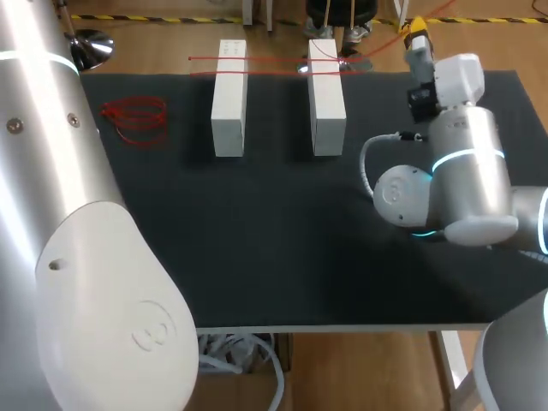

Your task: Grab the tape and strap the tape.

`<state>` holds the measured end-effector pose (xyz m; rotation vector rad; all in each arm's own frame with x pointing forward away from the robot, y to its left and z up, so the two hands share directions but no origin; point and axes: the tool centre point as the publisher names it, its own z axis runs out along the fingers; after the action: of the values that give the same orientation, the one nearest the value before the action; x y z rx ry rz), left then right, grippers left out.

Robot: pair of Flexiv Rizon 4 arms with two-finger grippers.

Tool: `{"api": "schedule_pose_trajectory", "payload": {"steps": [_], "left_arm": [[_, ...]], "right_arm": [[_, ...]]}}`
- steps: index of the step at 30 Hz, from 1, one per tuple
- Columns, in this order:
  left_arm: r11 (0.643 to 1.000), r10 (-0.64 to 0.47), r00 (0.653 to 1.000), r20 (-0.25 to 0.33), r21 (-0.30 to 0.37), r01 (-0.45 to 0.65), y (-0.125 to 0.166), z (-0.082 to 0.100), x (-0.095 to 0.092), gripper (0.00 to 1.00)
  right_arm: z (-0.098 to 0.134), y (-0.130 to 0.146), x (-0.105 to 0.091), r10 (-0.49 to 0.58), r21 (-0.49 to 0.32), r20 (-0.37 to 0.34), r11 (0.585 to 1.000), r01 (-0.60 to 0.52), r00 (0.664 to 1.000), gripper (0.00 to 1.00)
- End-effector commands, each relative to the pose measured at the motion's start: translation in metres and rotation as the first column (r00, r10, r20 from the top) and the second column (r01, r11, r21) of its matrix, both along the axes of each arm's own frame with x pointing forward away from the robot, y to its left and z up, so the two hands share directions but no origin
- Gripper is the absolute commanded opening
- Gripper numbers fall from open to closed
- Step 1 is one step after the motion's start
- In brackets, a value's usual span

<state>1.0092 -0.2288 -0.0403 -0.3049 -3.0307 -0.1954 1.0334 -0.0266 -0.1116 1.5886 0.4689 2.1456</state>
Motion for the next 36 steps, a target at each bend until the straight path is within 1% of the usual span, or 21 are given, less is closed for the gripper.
{"api": "schedule_pose_trajectory", "payload": {"steps": [1, 3, 4, 5, 6, 9, 11, 12, 14, 16, 17, 19, 22, 23, 25, 26, 29, 31, 33, 35, 36], "left_arm": [[1.0, 0.001, 1.0, -0.004, 0.007, -0.001, -0.002, 0.001, 0.001, 0.0], [1.0, 0.001, 1.0, -0.004, 0.007, -0.001, -0.002, 0.001, 0.001, 0.0], [1.0, 0.001, 1.0, -0.004, 0.007, -0.001, -0.002, 0.001, 0.001, 0.0], [1.0, 0.001, 1.0, -0.004, 0.007, -0.001, -0.002, 0.001, 0.001, 0.0], [1.0, 0.001, 1.0, -0.004, 0.007, -0.001, -0.002, 0.001, 0.001, 0.0], [1.0, 0.001, 1.0, -0.004, 0.007, -0.001, -0.002, 0.001, 0.001, 0.0], [1.0, 0.001, 1.0, -0.004, 0.007, -0.001, -0.002, 0.001, 0.001, 0.0], [1.0, 0.001, 1.0, -0.004, 0.007, -0.001, -0.002, 0.001, 0.001, 0.0], [1.0, 0.001, 1.0, -0.004, 0.007, -0.001, -0.002, 0.001, 0.001, 0.0], [1.0, 0.001, 1.0, -0.004, 0.007, -0.001, -0.002, 0.001, 0.001, 0.0], [1.0, 0.001, 1.0, -0.004, 0.007, -0.001, -0.002, 0.001, 0.001, 0.0], [1.0, 0.001, 1.0, -0.004, 0.007, -0.001, -0.002, 0.001, 0.001, 0.0], [1.0, 0.001, 1.0, -0.004, 0.007, -0.001, -0.002, 0.001, 0.001, 0.0], [1.0, 0.001, 1.0, -0.004, 0.007, -0.001, -0.002, 0.001, 0.001, 0.0], [1.0, 0.001, 1.0, -0.004, 0.007, -0.001, -0.002, 0.001, 0.001, 0.0], [1.0, 0.001, 1.0, -0.004, 0.007, -0.001, -0.002, 0.001, 0.001, 0.0], [1.0, 0.001, 1.0, -0.004, 0.007, -0.001, -0.002, 0.001, 0.001, 0.0], [1.0, 0.001, 1.0, -0.004, 0.007, -0.001, -0.002, 0.001, 0.001, 0.0], [1.0, 0.001, 1.0, -0.004, 0.007, -0.001, -0.002, 0.001, 0.001, 0.0], [1.0, 0.001, 1.0, -0.004, 0.007, -0.001, -0.002, 0.001, 0.001, 0.0], [1.0, 0.001, 1.0, -0.004, 0.007, -0.001, -0.002, 0.001, 0.001, 0.0]], "right_arm": [[0.026, 0.006, -0.001, -0.078, -0.334, -0.115, 0.942, 0.036, 0.99, 0.0], [0.031, 0.009, 0.001, -0.128, -0.397, -0.124, 0.915, 0.069, 0.984, 0.0], [0.034, 0.012, 0.002, -0.111, -0.455, -0.123, 0.889, 0.043, 0.986, 0.0], [0.038, 0.015, 0.001, -0.093, -0.459, -0.112, 0.888, 0.031, 0.989, 0.0], [0.041, 0.018, 0.0, -0.099, -0.498, -0.12, 0.867, 0.027, 0.988, 0.0], [0.048, 0.026, -0.002, -0.078, -0.557, -0.128, 0.83, -0.006, 0.989, 0.0], [0.05, 0.029, -0.006, -0.063, -0.618, -0.141, 0.785, -0.038, 0.988, 0.0], [0.05, 0.029, -0.006, -0.064, -0.625, -0.147, 0.779, -0.043, 0.987, 0.0], [0.051, 0.027, -0.008, -0.065, -0.704, -0.133, 0.708, -0.048, 0.989, 0.0], [0.053, 0.029, -0.012, -0.053, -0.74, -0.134, 0.669, -0.065, 0.99, 0.0], [0.053, 0.029, -0.015, -0.053, -0.775, -0.126, 0.628, -0.065, 0.991, 0.0], [0.053, 0.028, -0.018, -0.038, -0.812, -0.12, 0.578, -0.076, 0.992, 0.0], [0.053, 0.029, -0.021, -0.021, -0.855, -0.118, 0.511, -0.091, 0.993, 0.0], [0.053, 0.029, -0.022, -0.017, -0.862, -0.117, 0.499, -0.093, 0.993, 0.0], [0.053, 0.03, -0.024, 0.002, -0.899, -0.114, 0.424, -0.104, 0.993, 0.0], [0.053, 0.031, -0.025, 0.011, -0.907, -0.112, 0.406, -0.107, 0.994, 0.0], [0.056, 0.035, -0.027, 0.043, -0.942, -0.111, 0.314, -0.118, 0.993, 0.0], [0.058, 0.037, -0.028, 0.059, -0.956, -0.115, 0.263, -0.127, 0.992, 0.0], [0.061, 0.039, -0.027, 0.07, -0.968, -0.102, 0.225, -0.115, 0.992, 0.0], [0.062, 0.04, -0.028, 0.078, -0.975, -0.108, 0.186, -0.121, 0.991, 0.0], [0.063, 0.041, -0.028, 0.082, -0.98, -0.115, 0.153, -0.127, 0.99, 0.0]]}}
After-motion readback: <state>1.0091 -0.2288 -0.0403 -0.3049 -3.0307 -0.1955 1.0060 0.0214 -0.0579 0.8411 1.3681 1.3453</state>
